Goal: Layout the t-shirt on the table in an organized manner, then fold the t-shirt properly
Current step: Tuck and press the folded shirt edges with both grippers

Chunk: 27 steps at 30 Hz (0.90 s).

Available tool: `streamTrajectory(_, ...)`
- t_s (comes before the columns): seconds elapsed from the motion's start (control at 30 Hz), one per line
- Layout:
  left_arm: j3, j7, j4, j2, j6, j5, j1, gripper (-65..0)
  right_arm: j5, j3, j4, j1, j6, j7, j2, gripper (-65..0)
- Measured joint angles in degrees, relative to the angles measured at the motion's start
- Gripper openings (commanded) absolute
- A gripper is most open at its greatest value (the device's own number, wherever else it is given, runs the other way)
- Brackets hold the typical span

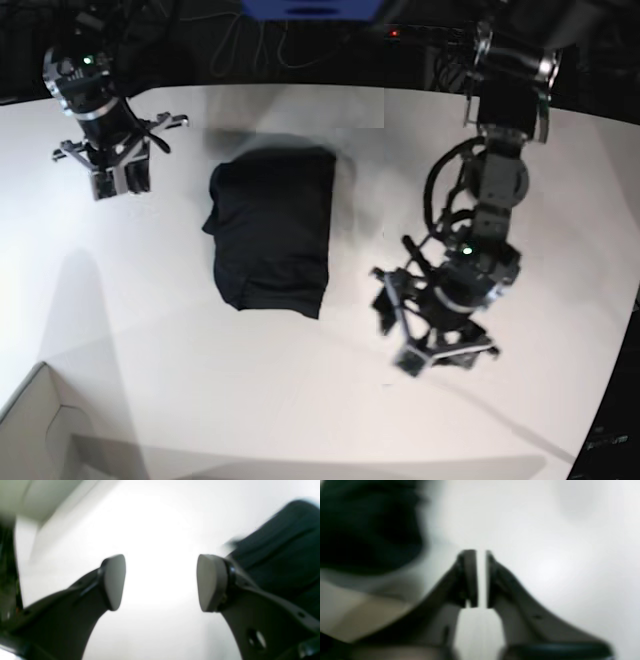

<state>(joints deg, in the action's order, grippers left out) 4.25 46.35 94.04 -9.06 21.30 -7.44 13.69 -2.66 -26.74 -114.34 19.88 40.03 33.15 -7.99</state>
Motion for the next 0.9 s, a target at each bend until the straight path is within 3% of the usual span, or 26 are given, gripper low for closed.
streamTrajectory(0.13, -11.8, 0.1, 4.6, -0.3, 0.0, 0.2, -7.8, -22.4, -0.1, 8.0, 0.1, -0.2, 0.0, 0.2, -0.1, -65.0)
streamTrajectory(0.33, -21.2, 0.1, 9.1, 0.2, 0.0, 0.3, -14.7, -22.4, -0.3, 14.8, 0.0, -2.2, 0.0, 0.2, -0.2, -65.0)
streamTrajectory(0.47, -23.3, 0.4, 10.3, 0.7, 0.0, 0.3, -19.2, -22.4, 0.2, 18.9, 0.0, -2.7, 0.0, -0.3, -0.7, -65.0)
streamTrajectory(0.9, -23.9, 0.3, 12.9, 0.7, 0.2, 0.4, -25.8, -22.4, 0.0, 18.3, 13.0, -5.0, 0.0, -1.2, 0.2, -65.0)
